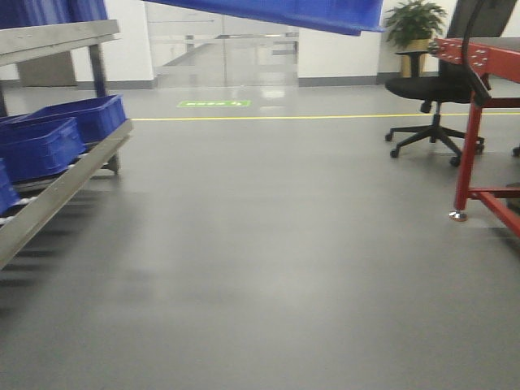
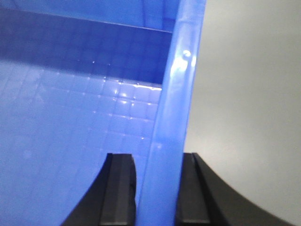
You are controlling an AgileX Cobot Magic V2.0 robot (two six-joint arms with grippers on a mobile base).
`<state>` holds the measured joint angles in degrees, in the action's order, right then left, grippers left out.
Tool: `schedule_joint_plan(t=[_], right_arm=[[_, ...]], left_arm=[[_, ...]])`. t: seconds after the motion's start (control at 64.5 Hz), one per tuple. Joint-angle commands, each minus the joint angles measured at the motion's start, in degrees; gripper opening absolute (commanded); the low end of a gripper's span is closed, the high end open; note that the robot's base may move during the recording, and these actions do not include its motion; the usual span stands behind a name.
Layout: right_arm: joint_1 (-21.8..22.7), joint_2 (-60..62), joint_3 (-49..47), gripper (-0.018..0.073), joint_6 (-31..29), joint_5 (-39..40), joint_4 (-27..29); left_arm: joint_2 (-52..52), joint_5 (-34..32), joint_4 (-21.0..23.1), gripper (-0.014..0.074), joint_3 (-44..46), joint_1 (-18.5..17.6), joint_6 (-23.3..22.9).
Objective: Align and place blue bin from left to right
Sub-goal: 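Turn the base toward the open floor carrying the bin in both grippers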
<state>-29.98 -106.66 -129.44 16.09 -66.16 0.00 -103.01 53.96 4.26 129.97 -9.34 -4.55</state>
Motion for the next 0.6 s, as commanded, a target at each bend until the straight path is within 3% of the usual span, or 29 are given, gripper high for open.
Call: schedule_joint_plan(t=[0.0, 0.589], right_arm=[[0.18, 1.62, -1.16, -0.0152, -2.05, 4.03, -0.9], [0.18, 1.62, -1.16, -0.0152, -2.05, 4.03, -0.9]], left_arm=[[1.13, -6.99, 0.05, -0.0111, 0.88, -0.04, 0.94], [1.13, -6.99, 0.05, -0.0111, 0.88, -0.04, 0.94]])
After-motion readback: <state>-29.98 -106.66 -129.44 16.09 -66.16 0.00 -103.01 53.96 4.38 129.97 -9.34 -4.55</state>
